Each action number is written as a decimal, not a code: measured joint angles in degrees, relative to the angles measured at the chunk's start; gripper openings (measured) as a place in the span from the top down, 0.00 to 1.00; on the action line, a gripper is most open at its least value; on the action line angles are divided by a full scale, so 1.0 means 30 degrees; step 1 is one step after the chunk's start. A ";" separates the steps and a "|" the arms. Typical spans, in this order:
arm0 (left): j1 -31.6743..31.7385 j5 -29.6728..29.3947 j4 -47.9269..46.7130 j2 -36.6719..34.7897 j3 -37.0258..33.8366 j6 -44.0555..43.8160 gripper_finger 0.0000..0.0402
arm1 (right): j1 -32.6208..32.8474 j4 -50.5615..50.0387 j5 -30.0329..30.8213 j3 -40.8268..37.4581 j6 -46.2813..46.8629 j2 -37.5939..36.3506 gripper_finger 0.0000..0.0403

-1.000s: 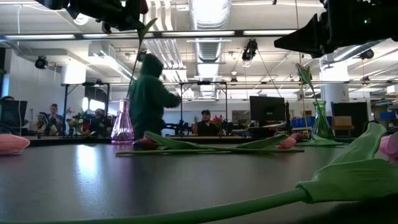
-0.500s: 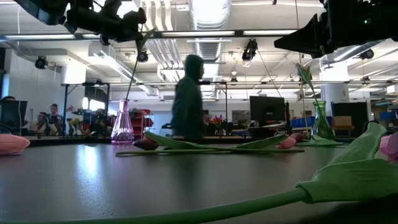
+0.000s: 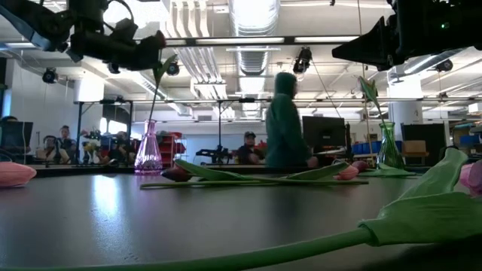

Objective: Sort flowers into vase by color
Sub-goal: Put the red flower into the violet vase

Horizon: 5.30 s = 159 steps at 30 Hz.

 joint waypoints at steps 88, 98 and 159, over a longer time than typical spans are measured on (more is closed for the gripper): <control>-1.3034 0.1057 0.3490 -0.5422 -0.9231 -0.0316 1.00 | -0.0051 -0.4076 -0.0971 0.6458 0.1610 0.7010 0.97; -1.3034 0.1056 0.3565 -0.3682 -0.9238 -0.0989 1.00 | -0.0051 -1.0166 -0.1056 1.1199 0.6140 1.0781 0.92; -1.3041 0.1180 0.5617 -0.0489 -0.9070 -0.0399 1.00 | -0.5559 -2.4064 -1.0921 2.3715 1.1817 2.0349 0.53</control>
